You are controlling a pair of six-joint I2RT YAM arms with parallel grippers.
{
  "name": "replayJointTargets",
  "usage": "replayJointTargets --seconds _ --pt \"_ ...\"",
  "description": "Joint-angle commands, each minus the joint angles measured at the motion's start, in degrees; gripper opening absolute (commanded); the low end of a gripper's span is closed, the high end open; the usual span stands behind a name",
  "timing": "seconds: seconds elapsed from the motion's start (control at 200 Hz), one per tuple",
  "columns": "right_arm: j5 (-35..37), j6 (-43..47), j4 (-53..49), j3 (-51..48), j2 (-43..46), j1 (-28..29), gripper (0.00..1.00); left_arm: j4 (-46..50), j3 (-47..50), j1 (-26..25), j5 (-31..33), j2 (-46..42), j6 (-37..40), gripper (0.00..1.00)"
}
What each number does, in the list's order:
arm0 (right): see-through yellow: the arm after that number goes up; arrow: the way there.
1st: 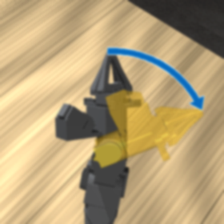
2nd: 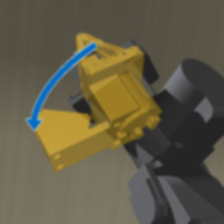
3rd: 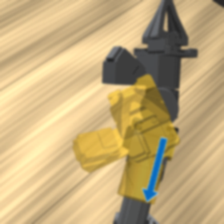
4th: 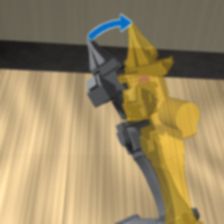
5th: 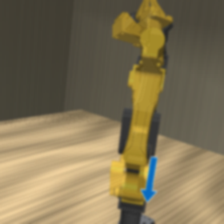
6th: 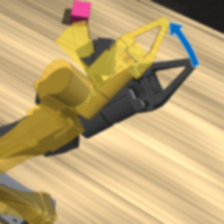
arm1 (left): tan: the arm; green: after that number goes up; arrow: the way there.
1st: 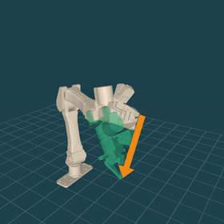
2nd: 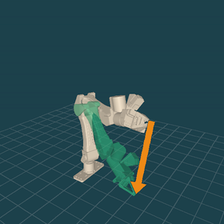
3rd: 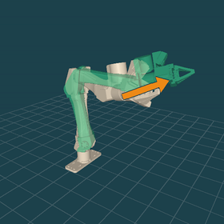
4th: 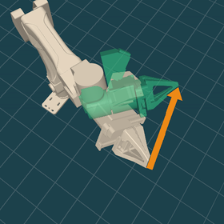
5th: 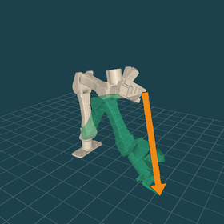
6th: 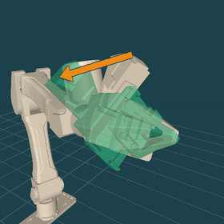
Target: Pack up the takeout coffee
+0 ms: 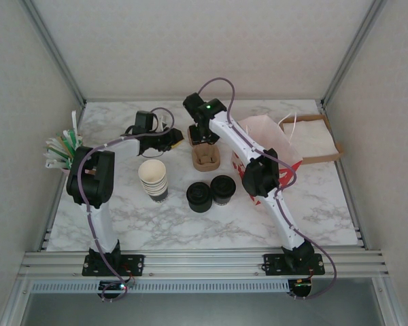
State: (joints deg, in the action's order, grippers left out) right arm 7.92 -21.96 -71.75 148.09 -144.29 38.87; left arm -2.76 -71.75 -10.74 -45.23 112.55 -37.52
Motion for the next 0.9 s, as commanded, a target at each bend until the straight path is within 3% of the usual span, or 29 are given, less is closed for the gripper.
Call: replayJointTargets --seconds 0.0,0.891 --pt "1.7 -1.03 -1.03 1.46 -1.96 -0.52 0.47 0.6 0.29 -0.39 0.31 -0.15 1.22 0.3" --pt "-1.41 -2.29 0.99 1.66 -3.18 -2.05 0.46 1.07 -1.07 -0.44 -0.37 2.84 2.01 0.29"
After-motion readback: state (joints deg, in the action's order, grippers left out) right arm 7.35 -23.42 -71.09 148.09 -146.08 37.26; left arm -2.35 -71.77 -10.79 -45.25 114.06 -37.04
